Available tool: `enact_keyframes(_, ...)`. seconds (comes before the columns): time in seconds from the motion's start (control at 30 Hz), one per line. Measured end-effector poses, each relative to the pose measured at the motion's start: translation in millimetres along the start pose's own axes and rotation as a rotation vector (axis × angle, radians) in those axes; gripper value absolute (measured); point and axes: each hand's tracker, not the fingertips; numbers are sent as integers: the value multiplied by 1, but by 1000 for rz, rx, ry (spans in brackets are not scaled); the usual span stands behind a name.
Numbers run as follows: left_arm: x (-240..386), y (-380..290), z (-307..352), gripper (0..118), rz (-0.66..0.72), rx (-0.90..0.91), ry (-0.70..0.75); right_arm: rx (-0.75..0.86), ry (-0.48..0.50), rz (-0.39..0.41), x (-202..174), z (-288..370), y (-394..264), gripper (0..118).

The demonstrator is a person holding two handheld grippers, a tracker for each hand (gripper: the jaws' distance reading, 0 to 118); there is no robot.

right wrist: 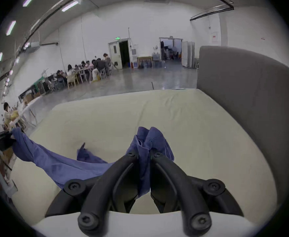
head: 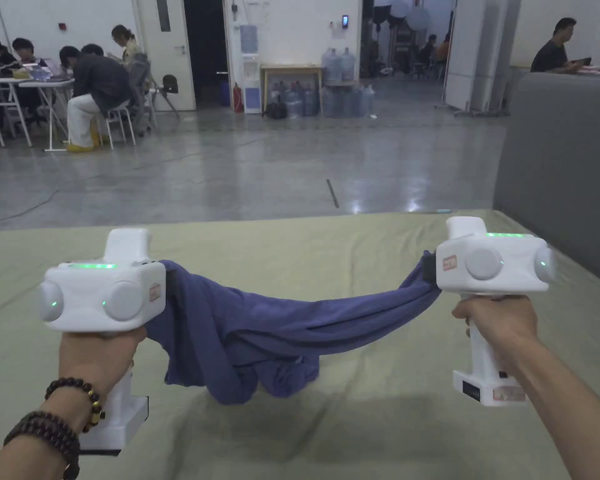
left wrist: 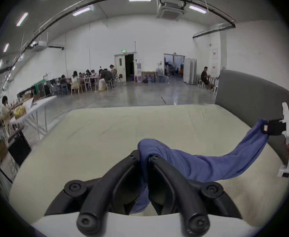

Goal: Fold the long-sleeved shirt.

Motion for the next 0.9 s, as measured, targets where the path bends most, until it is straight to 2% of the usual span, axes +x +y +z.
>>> enact_keyframes(0.1,-8,-33,55,5,81,40,-34,49,47,-3,3,43,-45,13)
enact_keyframes(0.2,2,-96,127,5,52,76,-8,29,51,20,13,73,-105,13)
enact_keyframes(0.33,16,-196,216,5,70,8,17,-99,48,62,14,129,-204,13)
enact_keyframes(0.43,27,-261,265,5,66,-107,8,-235,30,23,27,142,-269,13)
enact_keyframes(0.53,27,-300,284,5,86,-190,5,-353,-7,-8,38,141,-318,13)
enact_keyframes(0.6,27,-313,286,5,81,-192,20,-364,-14,-19,44,139,-334,13)
enact_keyframes(0.67,27,-321,289,5,74,-198,19,-295,7,-72,48,142,-336,14)
enact_keyframes(0.7,25,-321,289,10,74,-208,7,-293,-9,-80,47,144,-332,24)
enact_keyframes(0.73,25,-318,291,31,73,-219,-4,-308,-28,-76,46,145,-327,49)
enact_keyframes(0.77,23,-314,291,93,87,-229,-16,-320,-32,-82,47,148,-322,103)
enact_keyframes(0.8,21,-310,293,118,100,-241,-38,-313,-27,-82,46,156,-318,118)
enact_keyframes(0.83,19,-305,301,118,119,-189,-70,-213,-3,-93,46,171,-313,118)
enact_keyframes(0.9,19,-291,310,118,124,-152,-63,-180,-35,-104,45,192,-301,118)
